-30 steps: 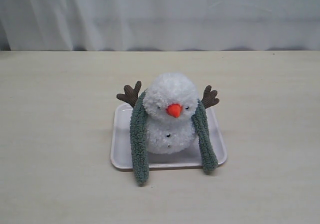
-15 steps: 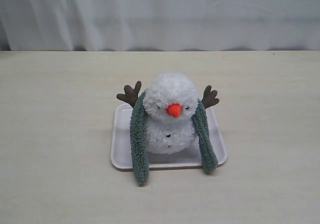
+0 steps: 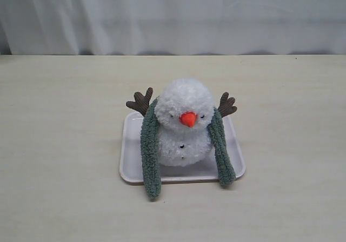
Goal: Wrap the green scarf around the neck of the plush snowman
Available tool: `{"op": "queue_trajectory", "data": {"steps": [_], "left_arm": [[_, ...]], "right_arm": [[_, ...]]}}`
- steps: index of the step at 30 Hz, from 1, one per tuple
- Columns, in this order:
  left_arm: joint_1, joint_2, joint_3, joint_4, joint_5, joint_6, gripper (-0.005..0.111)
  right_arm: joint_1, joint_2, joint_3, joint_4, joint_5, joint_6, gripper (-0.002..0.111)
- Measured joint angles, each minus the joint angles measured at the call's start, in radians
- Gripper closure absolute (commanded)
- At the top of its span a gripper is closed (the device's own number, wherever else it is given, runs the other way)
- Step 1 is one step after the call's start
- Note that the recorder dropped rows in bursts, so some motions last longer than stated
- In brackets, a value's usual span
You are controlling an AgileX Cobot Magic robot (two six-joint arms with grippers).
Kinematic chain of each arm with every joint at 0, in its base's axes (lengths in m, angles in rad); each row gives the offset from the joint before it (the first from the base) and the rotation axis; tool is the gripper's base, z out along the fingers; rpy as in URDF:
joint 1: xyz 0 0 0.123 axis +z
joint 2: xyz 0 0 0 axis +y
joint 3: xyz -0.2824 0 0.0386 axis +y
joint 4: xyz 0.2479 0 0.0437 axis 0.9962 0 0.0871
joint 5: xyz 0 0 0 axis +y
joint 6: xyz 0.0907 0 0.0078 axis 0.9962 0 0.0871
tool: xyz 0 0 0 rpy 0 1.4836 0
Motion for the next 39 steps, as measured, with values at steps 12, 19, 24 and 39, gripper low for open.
{"op": "queue_trajectory", "data": {"steps": [12, 19, 24, 39], "left_arm": [[0.000, 0.000, 0.000, 0.000, 0.000, 0.000, 0.107], [0.000, 0.000, 0.000, 0.000, 0.000, 0.000, 0.107], [0.000, 0.000, 0.000, 0.000, 0.000, 0.000, 0.107], [0.000, 0.000, 0.000, 0.000, 0.000, 0.000, 0.107]], "right_arm": [[0.000, 0.004, 0.269, -0.015, -0.112, 0.000, 0.064], [0.000, 0.004, 0.455, -0.020, -0.211, 0.000, 0.064], [0.000, 0.002, 0.555, -0.020, -0.231, -0.015, 0.064], [0.000, 0.002, 0.719, -0.020, -0.239, -0.030, 0.064]]}}
